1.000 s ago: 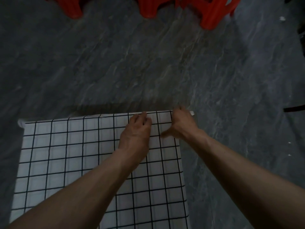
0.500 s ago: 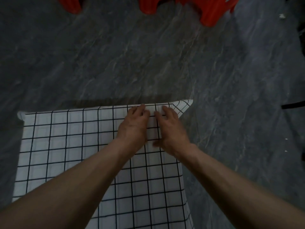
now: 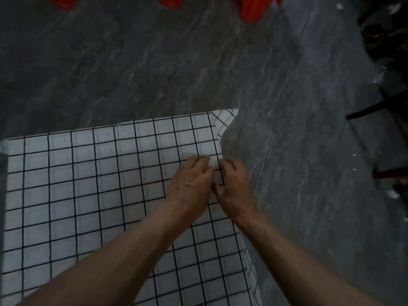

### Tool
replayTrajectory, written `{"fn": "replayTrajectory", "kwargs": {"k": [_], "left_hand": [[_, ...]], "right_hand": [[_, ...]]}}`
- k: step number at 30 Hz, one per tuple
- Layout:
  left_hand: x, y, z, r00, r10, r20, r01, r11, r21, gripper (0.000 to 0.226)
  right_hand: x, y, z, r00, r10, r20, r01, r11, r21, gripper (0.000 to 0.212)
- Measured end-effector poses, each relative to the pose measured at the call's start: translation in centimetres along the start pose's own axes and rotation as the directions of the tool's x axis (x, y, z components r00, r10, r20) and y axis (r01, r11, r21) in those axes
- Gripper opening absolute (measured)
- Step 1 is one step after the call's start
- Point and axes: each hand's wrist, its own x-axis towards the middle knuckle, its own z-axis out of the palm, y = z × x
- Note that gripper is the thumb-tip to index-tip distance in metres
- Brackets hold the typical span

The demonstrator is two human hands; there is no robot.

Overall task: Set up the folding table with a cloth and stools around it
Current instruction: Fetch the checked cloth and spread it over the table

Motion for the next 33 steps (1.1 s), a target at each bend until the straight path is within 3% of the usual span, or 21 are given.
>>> {"fn": "replayTrajectory", "kwargs": {"k": [4, 11, 20, 33], "left_hand": [[-1.6, 2.4, 1.7, 0.995, 0.078, 0.066, -0.08, 0.997, 0.015, 0.057], [-6.3, 5.2, 3.4, 0.986, 0.107, 0.128, -0.115, 0.992, 0.06, 0.063], [-14.6, 10.4, 7.0, 0.987, -0.004, 0.163, -0.008, 0.997, 0.072, 0.07], [-24.6, 16.2, 10.9, 0.983, -0.079, 0.164, 0.062, 0.993, 0.105, 0.073]], "right_hand": [[-3.7, 1.4, -0.5, 0.999, -0.026, -0.037, 0.026, 1.0, 0.012, 0.023], [-9.9, 4.0, 0.0, 0.998, 0.059, -0.014, -0.058, 0.998, 0.036, 0.029], [-19.4, 6.6, -1.3, 0.997, 0.053, 0.059, -0.052, 0.999, -0.01, 0.016], [-31.4, 9.3, -1.3, 0.973, 0.204, 0.111, -0.204, 0.979, -0.01, 0.013]]}}
